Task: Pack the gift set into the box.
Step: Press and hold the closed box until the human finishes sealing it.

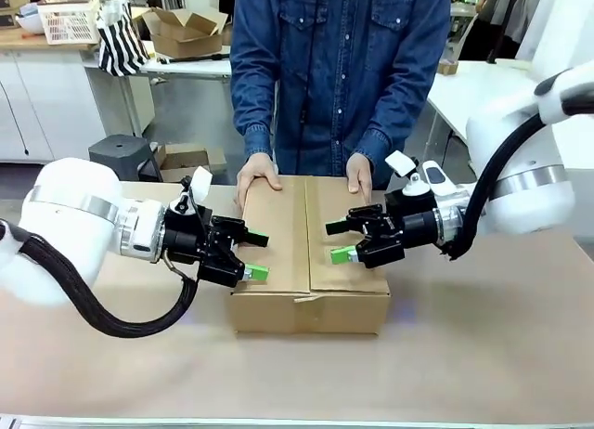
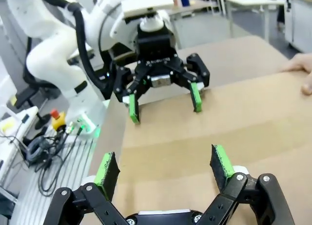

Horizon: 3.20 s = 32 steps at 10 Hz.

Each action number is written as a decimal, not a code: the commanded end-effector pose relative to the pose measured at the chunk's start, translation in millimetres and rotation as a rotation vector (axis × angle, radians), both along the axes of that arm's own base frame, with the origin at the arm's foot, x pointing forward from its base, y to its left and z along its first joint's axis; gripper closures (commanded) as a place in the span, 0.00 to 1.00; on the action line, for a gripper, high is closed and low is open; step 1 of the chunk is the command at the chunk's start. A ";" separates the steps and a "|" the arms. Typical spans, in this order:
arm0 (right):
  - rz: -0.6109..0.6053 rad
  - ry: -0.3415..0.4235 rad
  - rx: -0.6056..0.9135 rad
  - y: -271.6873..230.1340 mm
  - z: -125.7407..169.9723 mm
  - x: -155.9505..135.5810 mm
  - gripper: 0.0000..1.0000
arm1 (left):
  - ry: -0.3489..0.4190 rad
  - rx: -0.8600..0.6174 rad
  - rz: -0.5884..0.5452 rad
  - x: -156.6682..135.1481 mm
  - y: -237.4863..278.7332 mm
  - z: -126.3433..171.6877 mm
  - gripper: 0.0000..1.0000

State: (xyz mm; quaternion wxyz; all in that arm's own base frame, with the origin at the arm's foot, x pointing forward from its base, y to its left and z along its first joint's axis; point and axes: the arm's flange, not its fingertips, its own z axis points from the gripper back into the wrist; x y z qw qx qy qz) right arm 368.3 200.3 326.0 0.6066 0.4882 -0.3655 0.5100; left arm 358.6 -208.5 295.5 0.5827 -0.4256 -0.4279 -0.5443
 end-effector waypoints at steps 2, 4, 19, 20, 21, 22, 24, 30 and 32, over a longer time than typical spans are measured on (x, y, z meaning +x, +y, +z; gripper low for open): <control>-0.028 -0.143 -0.105 -12.6 -6.4 10.2 0.00 | -0.036 0.007 0.024 -39.5 -1.4 -10.3 0.00; -0.040 -0.154 -0.170 -10.8 -19.5 18.1 0.00 | -0.043 0.009 0.017 -37.8 -3.3 -8.8 0.00; -0.049 -0.099 -0.145 -15.7 -18.2 17.9 0.00 | -0.028 0.000 0.003 -3.9 -13.2 -0.9 0.00; -0.049 -0.099 -0.145 -15.7 -18.2 17.9 0.00 | -0.028 0.000 0.003 -3.9 -13.2 -0.9 0.00; -0.049 -0.099 -0.145 -15.7 -18.2 17.9 0.00 | -0.028 0.000 0.003 -3.9 -13.2 -0.9 0.00; -0.049 -0.099 -0.145 -15.7 -18.2 17.9 0.00 | -0.028 0.000 0.003 -3.9 -13.2 -0.9 0.00; -0.049 -0.099 -0.145 -15.7 -18.2 17.9 0.00 | -0.028 0.000 0.003 -3.9 -13.2 -0.9 0.00; -0.049 -0.099 -0.145 -15.7 -18.2 17.9 0.00 | -0.028 0.000 0.003 -3.9 -13.2 -0.9 0.00; -0.049 -0.099 -0.145 -15.7 -18.2 17.9 0.00 | -0.028 0.000 0.003 -3.9 -13.2 -0.9 0.00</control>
